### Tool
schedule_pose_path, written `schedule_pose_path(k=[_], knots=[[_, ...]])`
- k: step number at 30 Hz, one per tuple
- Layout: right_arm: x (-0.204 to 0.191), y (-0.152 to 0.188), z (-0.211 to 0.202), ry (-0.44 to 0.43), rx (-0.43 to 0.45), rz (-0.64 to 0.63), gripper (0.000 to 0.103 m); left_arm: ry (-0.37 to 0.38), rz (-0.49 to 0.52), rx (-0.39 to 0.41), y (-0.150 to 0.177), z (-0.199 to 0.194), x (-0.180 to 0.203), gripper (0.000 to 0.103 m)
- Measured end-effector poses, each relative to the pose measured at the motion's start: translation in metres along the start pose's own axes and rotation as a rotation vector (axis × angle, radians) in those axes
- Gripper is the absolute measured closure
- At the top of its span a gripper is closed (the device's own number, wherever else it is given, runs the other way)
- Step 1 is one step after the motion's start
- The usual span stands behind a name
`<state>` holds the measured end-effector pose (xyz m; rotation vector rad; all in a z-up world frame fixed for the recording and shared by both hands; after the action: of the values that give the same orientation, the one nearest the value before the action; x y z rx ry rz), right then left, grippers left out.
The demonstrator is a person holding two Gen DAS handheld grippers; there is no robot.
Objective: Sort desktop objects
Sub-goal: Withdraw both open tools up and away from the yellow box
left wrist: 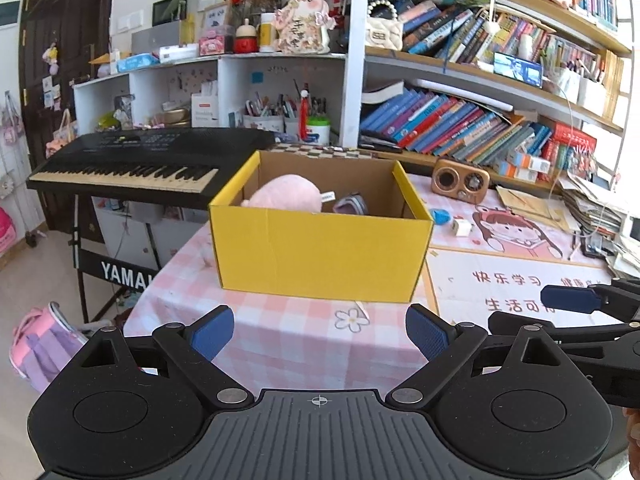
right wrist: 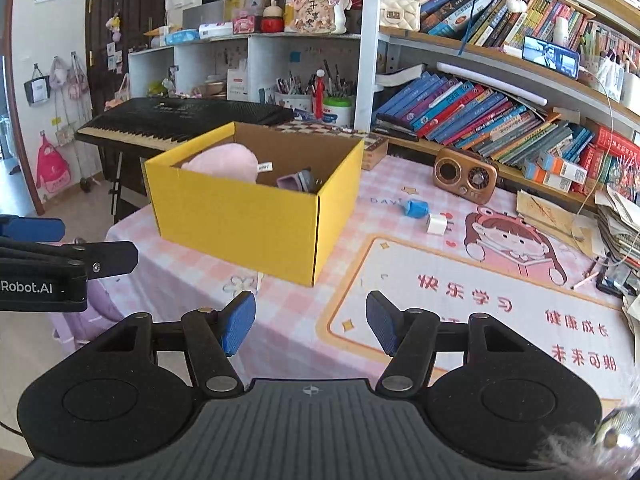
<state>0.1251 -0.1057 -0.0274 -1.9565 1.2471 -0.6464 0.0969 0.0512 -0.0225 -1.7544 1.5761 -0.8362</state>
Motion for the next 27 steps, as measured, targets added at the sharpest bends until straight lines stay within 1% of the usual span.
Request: schedule_pose_path(k=[11,27], knots=[[0.007,0.012,-0.003,0.018,-0.025,0.029,0.041,0.038,0.025,-0.029,0.007,0.003,0.013,0.008],[0.030,0.032,-0.012,0.089,-0.064,0.103,0.038,0.112,0.074,-0.069,0.015,0.009,0.036,0.008]])
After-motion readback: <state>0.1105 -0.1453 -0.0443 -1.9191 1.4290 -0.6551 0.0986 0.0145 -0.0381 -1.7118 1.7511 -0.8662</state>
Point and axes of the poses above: each gripper's, at about its wrist camera, not at the fingertips, and z roughly the way its jaws point, x to its right, y to its underside, the point moved 6 cm from there along z, roughly the way its jaws point, and after that the axes turned 4 degrees about -x, right-handed, at the moved point
